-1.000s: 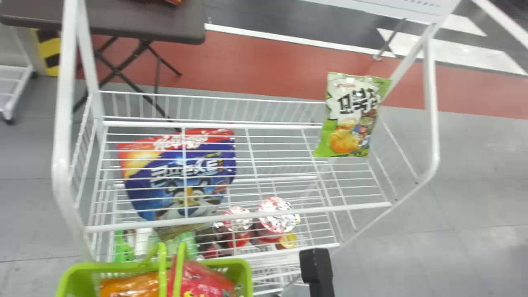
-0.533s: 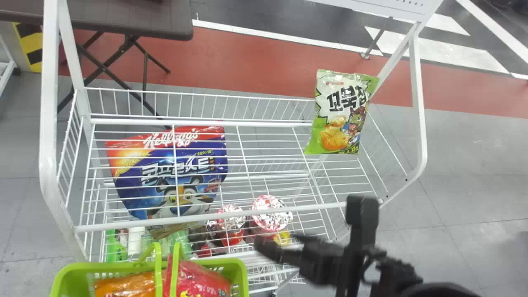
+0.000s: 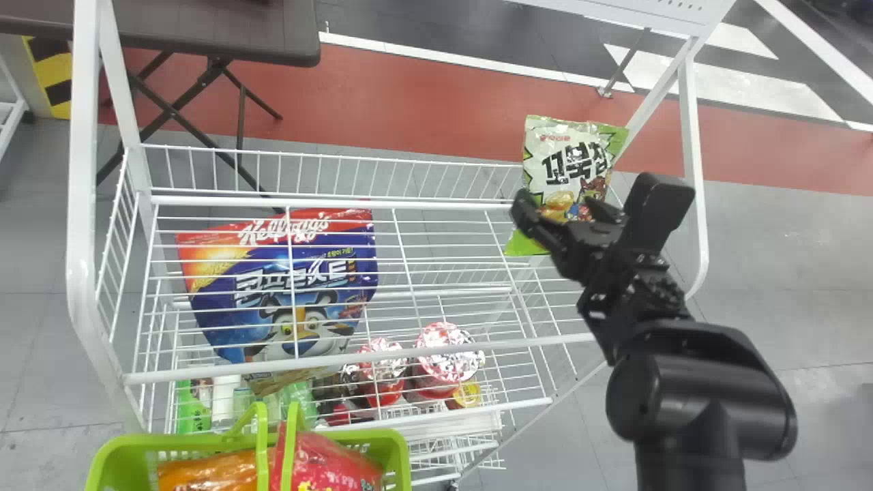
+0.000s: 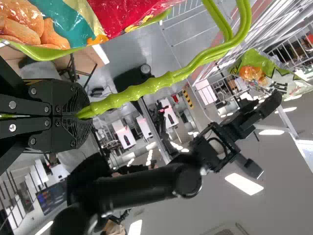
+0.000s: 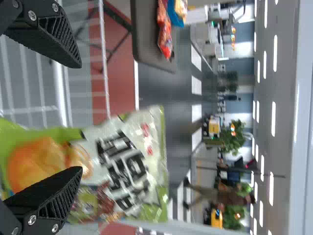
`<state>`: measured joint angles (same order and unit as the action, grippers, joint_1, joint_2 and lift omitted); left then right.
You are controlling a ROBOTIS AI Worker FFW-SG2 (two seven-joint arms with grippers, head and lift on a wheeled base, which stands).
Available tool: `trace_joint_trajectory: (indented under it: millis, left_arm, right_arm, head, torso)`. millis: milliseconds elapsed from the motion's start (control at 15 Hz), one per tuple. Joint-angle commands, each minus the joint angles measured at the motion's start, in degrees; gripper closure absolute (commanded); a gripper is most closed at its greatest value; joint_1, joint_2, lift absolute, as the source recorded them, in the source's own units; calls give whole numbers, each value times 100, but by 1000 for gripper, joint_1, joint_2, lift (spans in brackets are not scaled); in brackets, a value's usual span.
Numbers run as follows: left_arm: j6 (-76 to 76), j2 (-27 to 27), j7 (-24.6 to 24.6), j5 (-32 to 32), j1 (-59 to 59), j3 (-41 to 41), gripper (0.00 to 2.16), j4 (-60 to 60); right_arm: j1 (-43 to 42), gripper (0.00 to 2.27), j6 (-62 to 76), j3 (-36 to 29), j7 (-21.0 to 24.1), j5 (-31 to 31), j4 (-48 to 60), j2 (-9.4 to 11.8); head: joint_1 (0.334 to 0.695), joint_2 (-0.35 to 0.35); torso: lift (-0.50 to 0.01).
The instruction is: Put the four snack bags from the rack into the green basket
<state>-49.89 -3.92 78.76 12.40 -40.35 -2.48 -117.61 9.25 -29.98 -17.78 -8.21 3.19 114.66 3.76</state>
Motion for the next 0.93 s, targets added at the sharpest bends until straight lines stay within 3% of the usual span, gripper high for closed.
trace_joint_trajectory:
  millis: [0, 267, 400, 600, 667, 733, 800, 867]
  left_arm:
    - [0, -3, 8, 8, 18, -16, 1649, 10]
    - [18, -3, -80, -10, 54, 37, 1649, 28]
    - [0, -3, -89, -10, 71, 28, 1649, 63]
    - [0, 6, -124, -1, 80, -7, 1649, 98]
    - [0, -3, -124, -1, 80, -7, 1649, 98]
    - [0, 6, -124, -1, 80, -7, 1649, 98]
    - [0, 6, -124, -1, 80, -7, 1649, 98]
    - [-17, 6, -124, -1, 80, -7, 1649, 107]
  right_arm:
    - [-441, 80, 31, -349, -93, -152, -524, 98]
    - [-986, 87, 48, -366, -84, -504, -1333, 300]
    - [-1312, 90, -22, -366, -488, -504, -1825, 450]
    - [-1356, 140, -39, -208, -603, -583, -1922, 459]
    - [-1408, 329, -127, -164, -743, -609, -1966, 459]
    - [-1426, 950, -373, -147, -787, -592, -1966, 450]
    - [-1408, 1787, -549, -147, -787, -513, -1948, 432]
    - [-1347, 2169, -549, -217, -778, -460, -1904, 397]
  head:
    - [695, -350]
    - [695, -350]
    - [695, -350]
    - [695, -350]
    - [695, -350]
    - [695, -350]
    - [695, -350]
    - [695, -350]
  torso:
    - [-8]
    - [-8]
    - [-8]
    - [-8]
    - [-8]
    - [-8]
    - [-8]
    - [-8]
